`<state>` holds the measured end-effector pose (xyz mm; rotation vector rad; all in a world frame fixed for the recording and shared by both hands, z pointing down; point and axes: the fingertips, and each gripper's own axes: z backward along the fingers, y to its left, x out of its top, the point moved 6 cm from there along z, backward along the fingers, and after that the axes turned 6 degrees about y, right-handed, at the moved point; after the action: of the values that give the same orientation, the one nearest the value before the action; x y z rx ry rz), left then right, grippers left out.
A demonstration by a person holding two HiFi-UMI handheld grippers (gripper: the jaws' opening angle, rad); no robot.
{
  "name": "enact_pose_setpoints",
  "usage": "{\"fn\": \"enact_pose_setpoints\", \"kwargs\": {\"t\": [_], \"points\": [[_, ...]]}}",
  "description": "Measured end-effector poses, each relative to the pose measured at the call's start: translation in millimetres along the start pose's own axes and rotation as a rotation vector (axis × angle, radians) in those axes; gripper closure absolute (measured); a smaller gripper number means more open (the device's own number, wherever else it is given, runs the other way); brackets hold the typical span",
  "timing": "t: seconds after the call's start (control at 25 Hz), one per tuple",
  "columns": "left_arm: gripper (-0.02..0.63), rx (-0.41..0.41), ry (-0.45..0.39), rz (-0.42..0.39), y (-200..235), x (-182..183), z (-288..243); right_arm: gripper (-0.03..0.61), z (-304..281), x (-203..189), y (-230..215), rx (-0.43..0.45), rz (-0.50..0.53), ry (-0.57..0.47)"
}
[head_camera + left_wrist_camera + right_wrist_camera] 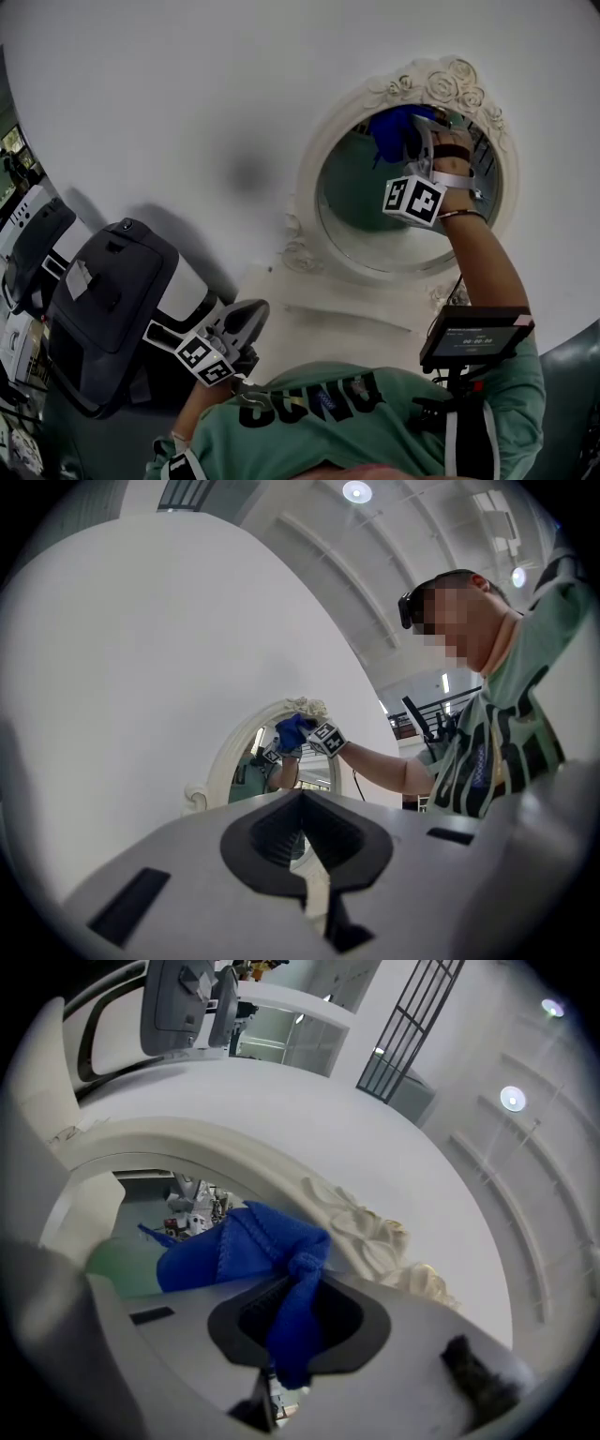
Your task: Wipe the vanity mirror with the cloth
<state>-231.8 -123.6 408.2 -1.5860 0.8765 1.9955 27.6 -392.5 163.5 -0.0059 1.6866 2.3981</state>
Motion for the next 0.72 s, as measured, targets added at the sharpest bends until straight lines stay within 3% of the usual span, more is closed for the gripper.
{"fn": "enact_pose_setpoints", "kwargs": {"t": [0.24, 0.52, 0.64, 0.72], "points": [[0.603, -0.012, 0.071, 0.047, -6, -13, -2, 0.529, 51, -8, 140, 0.170, 0.076, -0.043], [0.604, 0.018, 0.176, 0.109, -5, -39, 4, 0.529, 132, -25, 360, 0.509, 0.192, -0.074], [0.604, 0.031, 0.216, 0.122, -6, -49, 9, 0.529, 152, -28, 413, 0.644, 0.159, -0.062], [0.603, 0.043, 0.233, 0.125, -5, -53, 14, 0.529, 156, -30, 427, 0.659, 0.139, -0.048]]}}
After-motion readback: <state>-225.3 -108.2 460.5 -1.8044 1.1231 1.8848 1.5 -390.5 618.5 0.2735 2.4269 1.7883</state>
